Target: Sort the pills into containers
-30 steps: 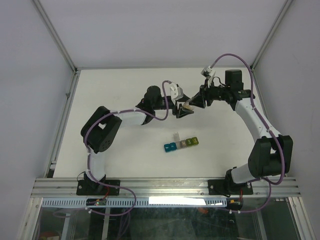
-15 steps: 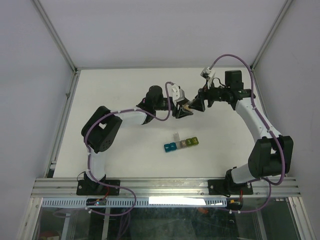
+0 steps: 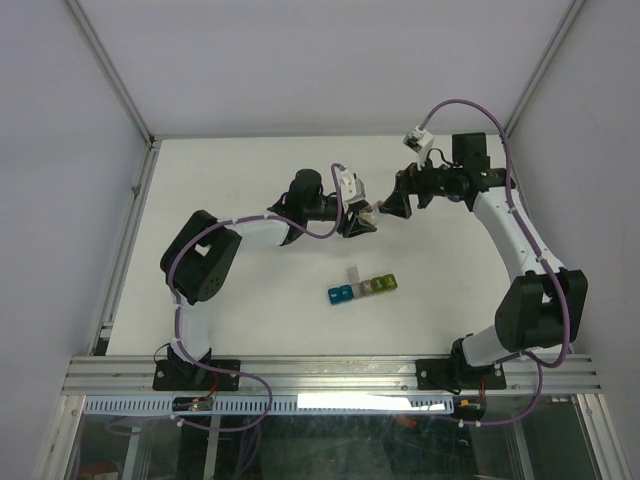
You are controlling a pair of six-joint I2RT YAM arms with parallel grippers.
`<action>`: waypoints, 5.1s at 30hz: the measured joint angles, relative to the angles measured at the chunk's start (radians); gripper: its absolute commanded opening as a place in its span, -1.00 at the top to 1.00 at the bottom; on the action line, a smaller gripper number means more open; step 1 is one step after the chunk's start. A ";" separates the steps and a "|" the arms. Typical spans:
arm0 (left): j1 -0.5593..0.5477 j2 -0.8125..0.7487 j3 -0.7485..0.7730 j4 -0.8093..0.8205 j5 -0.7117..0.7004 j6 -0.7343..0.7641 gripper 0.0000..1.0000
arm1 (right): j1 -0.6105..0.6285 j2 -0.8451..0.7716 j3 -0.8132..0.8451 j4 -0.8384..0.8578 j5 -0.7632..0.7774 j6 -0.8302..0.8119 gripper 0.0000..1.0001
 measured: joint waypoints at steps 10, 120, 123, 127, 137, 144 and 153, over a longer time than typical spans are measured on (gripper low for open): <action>0.000 0.000 0.000 -0.006 0.004 0.017 1.00 | 0.047 0.096 0.011 -0.031 0.058 0.033 -0.26; 0.014 0.000 0.000 0.006 0.137 0.055 1.00 | 0.050 0.056 -0.063 -0.003 0.018 0.049 0.69; 0.014 0.000 -0.003 0.004 0.140 0.068 1.00 | 0.055 0.055 -0.063 -0.034 0.000 -0.095 0.72; 0.014 0.000 -0.010 -0.011 0.171 0.080 1.00 | 0.094 0.040 -0.061 -0.107 0.016 -0.459 0.65; 0.016 0.000 -0.010 -0.013 0.184 0.075 1.00 | 0.149 0.037 -0.013 -0.204 0.052 -0.769 -0.85; 0.021 0.000 -0.010 -0.013 0.180 0.069 1.00 | 0.082 -0.057 -0.056 -0.132 -0.075 -0.517 -0.97; 0.021 0.000 -0.010 0.003 0.177 0.064 1.00 | -0.045 -0.100 -0.092 0.002 -0.145 -0.114 -0.83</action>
